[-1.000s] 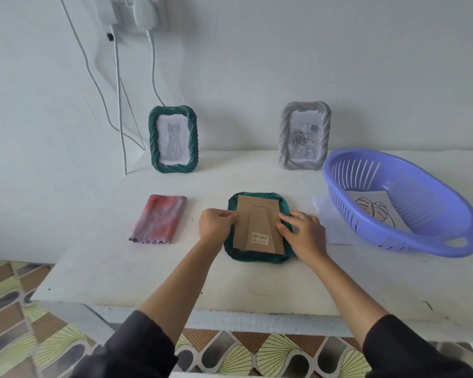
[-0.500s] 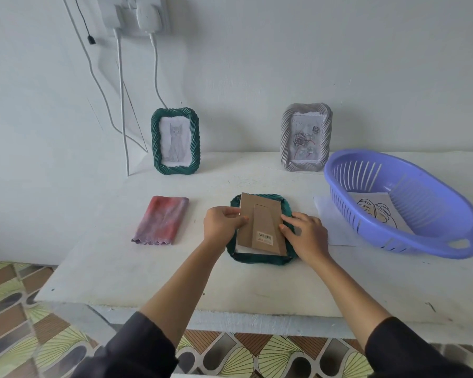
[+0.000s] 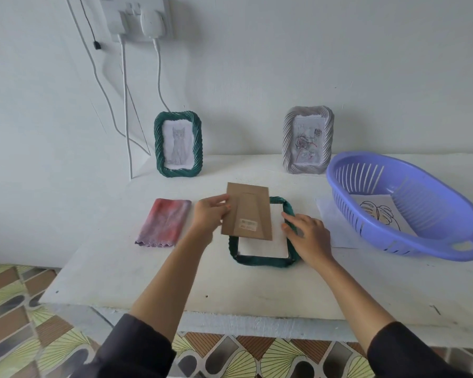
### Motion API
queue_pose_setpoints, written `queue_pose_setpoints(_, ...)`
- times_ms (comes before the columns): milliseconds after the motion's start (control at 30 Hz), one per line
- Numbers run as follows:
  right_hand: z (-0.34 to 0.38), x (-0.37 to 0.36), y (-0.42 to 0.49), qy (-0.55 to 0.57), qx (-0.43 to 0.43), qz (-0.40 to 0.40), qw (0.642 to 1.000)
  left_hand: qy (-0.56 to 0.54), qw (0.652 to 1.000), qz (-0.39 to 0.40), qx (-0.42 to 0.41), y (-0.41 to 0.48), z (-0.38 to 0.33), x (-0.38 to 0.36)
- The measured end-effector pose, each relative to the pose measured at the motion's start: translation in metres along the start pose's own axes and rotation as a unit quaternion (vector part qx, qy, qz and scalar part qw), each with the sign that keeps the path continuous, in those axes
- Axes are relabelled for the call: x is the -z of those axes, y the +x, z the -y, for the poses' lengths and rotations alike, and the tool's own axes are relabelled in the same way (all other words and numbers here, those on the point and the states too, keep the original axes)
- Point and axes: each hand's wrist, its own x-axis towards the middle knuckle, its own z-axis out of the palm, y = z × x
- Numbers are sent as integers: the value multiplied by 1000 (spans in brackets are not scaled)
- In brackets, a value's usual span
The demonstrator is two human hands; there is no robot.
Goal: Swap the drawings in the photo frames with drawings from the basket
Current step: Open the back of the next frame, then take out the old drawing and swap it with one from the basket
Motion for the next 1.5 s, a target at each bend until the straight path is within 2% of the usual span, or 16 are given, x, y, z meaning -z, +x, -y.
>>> queue_pose_setpoints(233,0,-1,-1,-23,3,17,1000,55,995,-82,16,14,4,65)
queue_pose_setpoints(367,-1,-1,-1,-24,1,19,1000,69,992,-87,62,10,9,70)
queue_pose_setpoints(500,0,-1,-1,-27,2,15,1000,163,984,-74,18,9,13,66)
queue_pose_setpoints(633,1,-1,-1,-25,2,17,1000,298,951,-69,-37,7,15,60)
queue_pose_setpoints(767,1,-1,-2,-23,1,17,1000,405,910,-82,-34,5,18,54)
queue_pose_setpoints(933,2,0,-2,-27,1,18,999,511,842,-149,-88,1,16,44)
queue_pose_setpoints(1033,2,0,-1,-27,0,19,999,480,855,-147,-130,-4,12,30)
queue_pose_setpoints(1133,2,-1,-1,-28,0,17,999,456,871,-74,-166,-11,17,7)
queue_pose_setpoints(1233,2,-2,-1,-22,-1,11,1000,500,849,-28,-169,-15,30,-15)
queue_pose_setpoints(1367,1,-3,-2,-20,1,8,1000,507,847,-42,-156,-14,39,-22)
queue_pose_setpoints(1500,0,-4,0,-27,4,12,1000,478,867,-37,-140,-14,37,-23)
